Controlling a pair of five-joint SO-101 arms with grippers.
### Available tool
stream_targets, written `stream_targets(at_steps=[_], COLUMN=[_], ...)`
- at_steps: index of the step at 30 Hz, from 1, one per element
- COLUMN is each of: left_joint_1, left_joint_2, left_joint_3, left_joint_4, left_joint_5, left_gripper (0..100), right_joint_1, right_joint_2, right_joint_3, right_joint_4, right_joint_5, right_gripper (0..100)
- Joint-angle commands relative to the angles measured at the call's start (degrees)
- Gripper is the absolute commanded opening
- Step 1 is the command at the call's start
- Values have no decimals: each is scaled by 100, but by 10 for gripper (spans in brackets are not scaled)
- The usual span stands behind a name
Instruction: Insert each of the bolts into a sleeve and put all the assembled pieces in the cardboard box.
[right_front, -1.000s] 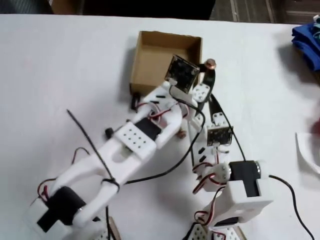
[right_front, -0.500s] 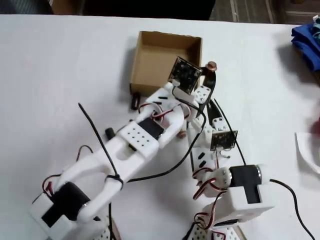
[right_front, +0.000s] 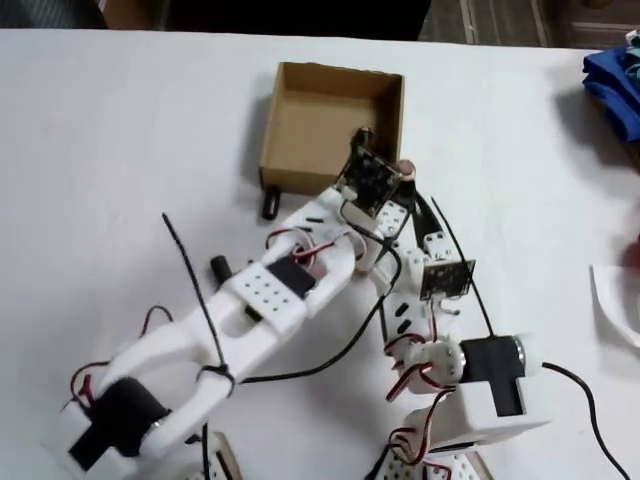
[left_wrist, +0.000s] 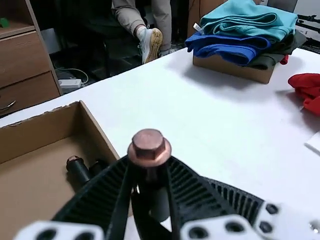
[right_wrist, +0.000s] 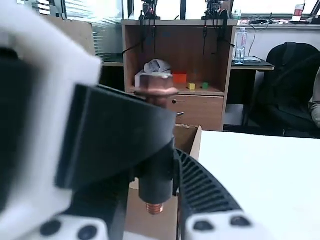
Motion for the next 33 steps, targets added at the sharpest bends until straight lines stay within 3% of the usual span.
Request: stream_targets(at_steps=[1, 5, 13, 26, 33], left_joint_1=[-44, -44, -79, -747, -1881], left_joint_2=[-431, -422, -466, -1046, -2233], left_joint_3=[13, 13, 4, -716, 532], left_joint_4=[-35, -26, 721, 747, 1582], left_joint_5=[-62, -88, -53, -79, -44], left_gripper=[26, 45, 313, 246, 226], right_joint_1=[40, 40, 40, 40, 119], right_joint_2=[-277, -268, -259, -259, -646], right_joint_3=[-88, -88, -88, -141, -158], right_joint_4=[-31, -31, -22, 321, 875], right_joint_5=[-44, -44, -44, -44, 105], right_gripper=[20, 20, 20, 20, 20])
